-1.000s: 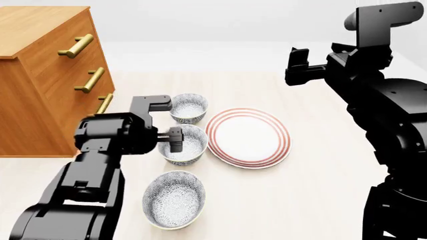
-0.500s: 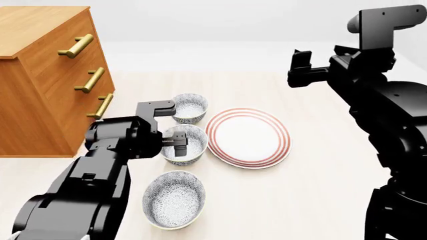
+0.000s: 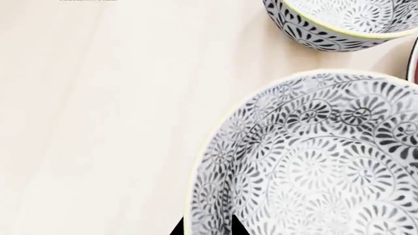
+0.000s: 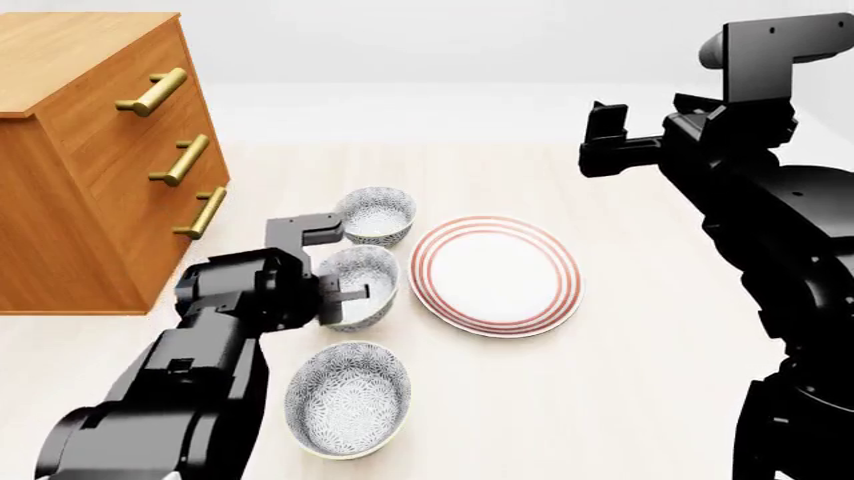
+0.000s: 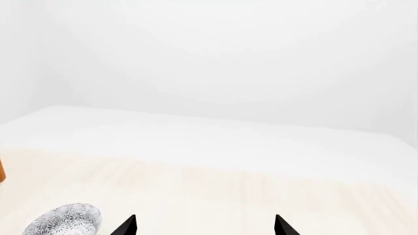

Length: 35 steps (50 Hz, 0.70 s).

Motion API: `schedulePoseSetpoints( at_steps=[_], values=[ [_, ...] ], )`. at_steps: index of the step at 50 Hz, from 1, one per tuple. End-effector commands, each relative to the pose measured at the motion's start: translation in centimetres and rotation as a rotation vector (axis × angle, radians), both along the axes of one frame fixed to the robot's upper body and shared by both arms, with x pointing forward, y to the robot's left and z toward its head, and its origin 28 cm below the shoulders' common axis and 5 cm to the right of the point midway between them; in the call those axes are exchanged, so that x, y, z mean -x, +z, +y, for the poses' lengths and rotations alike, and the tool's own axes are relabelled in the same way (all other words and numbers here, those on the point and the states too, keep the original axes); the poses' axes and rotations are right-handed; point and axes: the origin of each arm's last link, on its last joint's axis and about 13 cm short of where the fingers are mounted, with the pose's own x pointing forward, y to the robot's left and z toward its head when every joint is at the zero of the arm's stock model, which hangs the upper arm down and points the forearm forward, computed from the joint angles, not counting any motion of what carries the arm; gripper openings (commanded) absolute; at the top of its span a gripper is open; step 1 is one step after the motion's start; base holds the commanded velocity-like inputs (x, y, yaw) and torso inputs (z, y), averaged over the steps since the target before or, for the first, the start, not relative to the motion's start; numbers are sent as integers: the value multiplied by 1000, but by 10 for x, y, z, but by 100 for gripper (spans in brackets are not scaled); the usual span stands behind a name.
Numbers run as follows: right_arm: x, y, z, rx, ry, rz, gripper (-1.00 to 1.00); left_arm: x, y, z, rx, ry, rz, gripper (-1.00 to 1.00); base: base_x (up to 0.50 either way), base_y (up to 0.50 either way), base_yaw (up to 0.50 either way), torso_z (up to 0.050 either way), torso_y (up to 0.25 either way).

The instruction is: Stack the bowl in the middle on the bowl at the back.

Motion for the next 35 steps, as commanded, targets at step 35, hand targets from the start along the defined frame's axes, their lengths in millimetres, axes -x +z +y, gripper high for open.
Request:
schedulePoseSetpoints(
  at_steps=[35],
  values=[
    [0,1,2,-2,1,-4,100,-11,19,23,6,151,-101,-100,0,0,0,0,0]
  ],
)
